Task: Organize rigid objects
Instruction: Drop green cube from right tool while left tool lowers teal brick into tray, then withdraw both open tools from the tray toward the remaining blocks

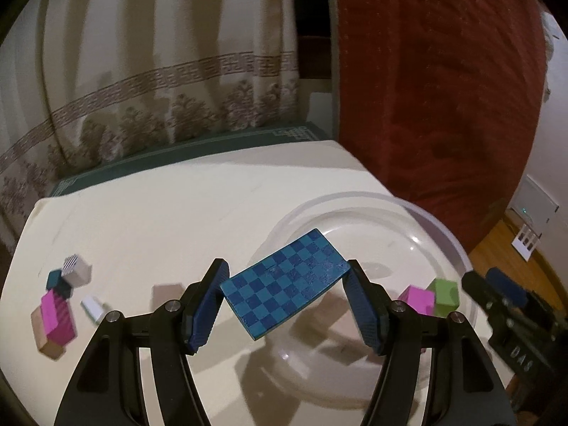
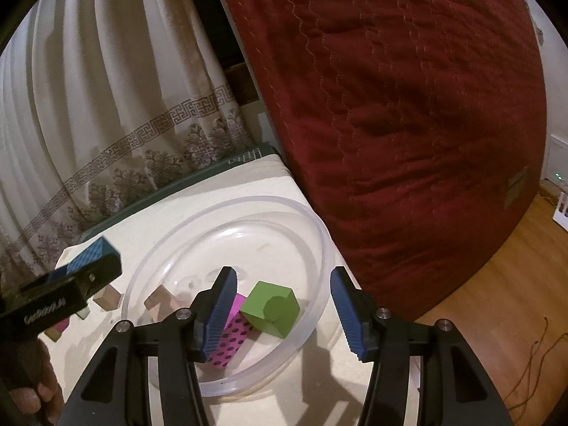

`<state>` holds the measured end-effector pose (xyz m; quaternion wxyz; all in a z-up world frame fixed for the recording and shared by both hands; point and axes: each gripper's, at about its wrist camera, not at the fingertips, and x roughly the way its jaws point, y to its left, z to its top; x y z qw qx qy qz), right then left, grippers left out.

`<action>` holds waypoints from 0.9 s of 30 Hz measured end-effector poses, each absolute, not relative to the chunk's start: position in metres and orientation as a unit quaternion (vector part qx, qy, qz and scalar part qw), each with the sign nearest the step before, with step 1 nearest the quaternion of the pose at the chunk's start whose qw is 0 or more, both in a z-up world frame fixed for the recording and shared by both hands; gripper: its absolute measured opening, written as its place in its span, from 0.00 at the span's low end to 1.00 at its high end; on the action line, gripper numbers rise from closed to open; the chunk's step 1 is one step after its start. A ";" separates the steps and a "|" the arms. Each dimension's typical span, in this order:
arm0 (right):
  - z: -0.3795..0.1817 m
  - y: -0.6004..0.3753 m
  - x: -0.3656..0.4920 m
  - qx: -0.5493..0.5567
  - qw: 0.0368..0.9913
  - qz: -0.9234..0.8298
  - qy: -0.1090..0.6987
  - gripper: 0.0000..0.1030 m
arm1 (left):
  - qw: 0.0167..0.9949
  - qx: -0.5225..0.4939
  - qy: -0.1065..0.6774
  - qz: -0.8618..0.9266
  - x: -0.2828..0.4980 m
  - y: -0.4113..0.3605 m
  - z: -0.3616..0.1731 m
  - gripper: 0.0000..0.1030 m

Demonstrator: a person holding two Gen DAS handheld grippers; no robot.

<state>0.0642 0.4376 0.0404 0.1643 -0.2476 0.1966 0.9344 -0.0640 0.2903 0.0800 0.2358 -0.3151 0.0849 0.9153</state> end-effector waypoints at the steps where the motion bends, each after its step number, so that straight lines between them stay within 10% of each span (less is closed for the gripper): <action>1: 0.040 0.438 0.064 -0.248 0.165 0.934 0.196 0.56 | 0.239 -0.314 0.086 0.915 -0.064 0.294 0.081 0.65; 9: 0.037 0.438 0.061 -0.250 0.166 0.935 0.189 0.56 | 0.265 -0.313 0.090 0.908 -0.068 0.319 0.086 0.67; 13: 0.036 0.439 0.061 -0.251 0.166 0.935 0.189 0.56 | 0.267 -0.307 0.086 0.910 -0.067 0.319 0.088 0.87; 27: 0.038 0.435 0.062 -0.252 0.165 0.936 0.182 0.62 | 0.226 -0.308 0.089 0.920 -0.069 0.292 0.094 0.87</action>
